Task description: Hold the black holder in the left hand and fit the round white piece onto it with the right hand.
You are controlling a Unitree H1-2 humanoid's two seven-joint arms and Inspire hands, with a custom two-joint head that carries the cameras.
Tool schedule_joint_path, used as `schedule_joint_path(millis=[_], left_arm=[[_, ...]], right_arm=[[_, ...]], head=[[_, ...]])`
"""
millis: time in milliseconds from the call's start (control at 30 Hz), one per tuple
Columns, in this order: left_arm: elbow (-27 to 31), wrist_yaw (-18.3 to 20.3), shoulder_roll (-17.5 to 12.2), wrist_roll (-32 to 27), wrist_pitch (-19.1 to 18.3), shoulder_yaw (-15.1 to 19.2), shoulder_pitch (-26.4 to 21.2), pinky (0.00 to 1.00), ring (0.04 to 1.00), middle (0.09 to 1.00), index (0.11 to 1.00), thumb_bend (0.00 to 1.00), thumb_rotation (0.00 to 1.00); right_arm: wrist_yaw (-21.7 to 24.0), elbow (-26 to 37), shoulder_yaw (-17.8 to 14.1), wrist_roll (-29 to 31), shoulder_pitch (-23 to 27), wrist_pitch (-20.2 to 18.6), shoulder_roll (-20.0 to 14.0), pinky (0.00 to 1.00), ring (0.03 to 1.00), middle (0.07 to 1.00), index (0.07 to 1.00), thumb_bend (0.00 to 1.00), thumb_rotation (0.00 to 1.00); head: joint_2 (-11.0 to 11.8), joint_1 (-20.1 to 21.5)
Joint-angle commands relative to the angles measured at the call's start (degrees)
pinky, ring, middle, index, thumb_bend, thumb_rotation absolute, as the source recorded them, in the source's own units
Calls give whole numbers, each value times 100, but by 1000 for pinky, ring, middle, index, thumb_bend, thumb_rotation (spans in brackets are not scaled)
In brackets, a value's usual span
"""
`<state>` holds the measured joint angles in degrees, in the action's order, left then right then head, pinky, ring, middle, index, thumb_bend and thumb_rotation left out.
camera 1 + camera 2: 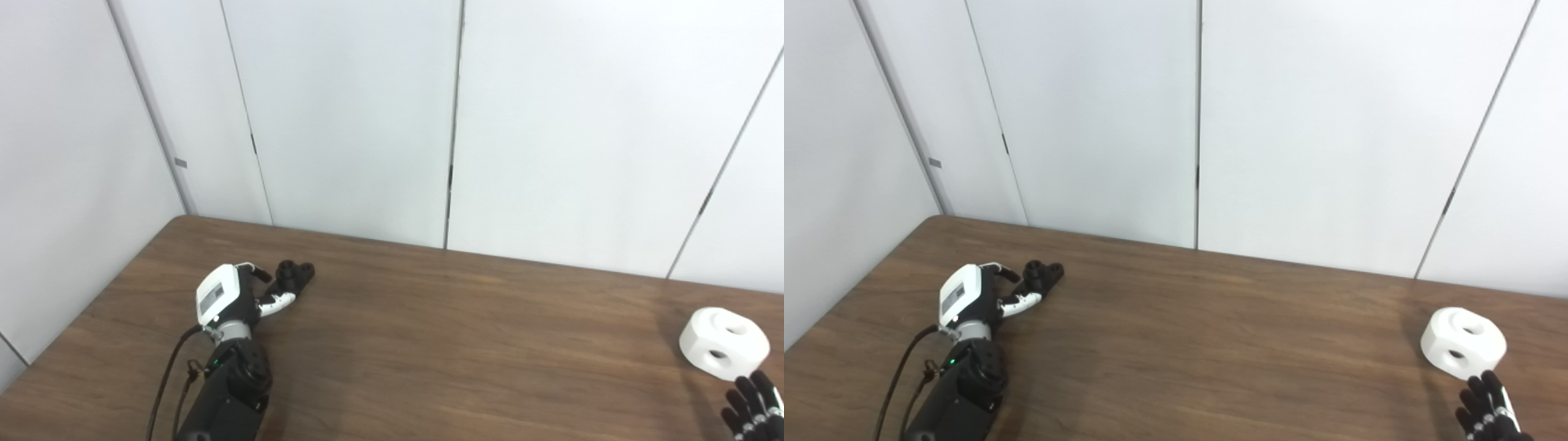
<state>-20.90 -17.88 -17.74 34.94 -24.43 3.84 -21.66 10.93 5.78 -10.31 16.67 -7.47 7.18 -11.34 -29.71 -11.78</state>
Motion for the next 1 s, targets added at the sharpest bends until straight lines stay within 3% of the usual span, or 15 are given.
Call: schedule_joint_path(millis=[0,67,133,567,967], left_arm=[[99,-136,-97,-92,88,29,-205,899,906,827,505,643,151],[119,-152,-94,-131,102,35,-186,897,908,828,491,555,97],[126,-160,-105,-142,74,14,-179,894,904,824,487,530,81],[175,-58,-157,-102,-124,-190,-136,851,886,824,490,523,79],[45,-215,-185,-185,201,-272,-62,817,872,783,481,523,49]], right_arm=[[14,-162,50,55,-229,21,106,1000,989,986,1000,650,1000],[16,-155,48,58,-232,22,103,1000,989,986,1000,653,1000],[27,-147,42,86,-237,16,98,1000,991,987,1000,648,1000],[53,-129,9,145,-252,-23,48,1000,987,979,1000,659,1000],[41,-123,-20,175,-261,-35,25,1000,985,982,1000,658,1000]], head=[[-4,-6],[-26,-10],[-36,-16],[-108,-43],[-141,-52]])
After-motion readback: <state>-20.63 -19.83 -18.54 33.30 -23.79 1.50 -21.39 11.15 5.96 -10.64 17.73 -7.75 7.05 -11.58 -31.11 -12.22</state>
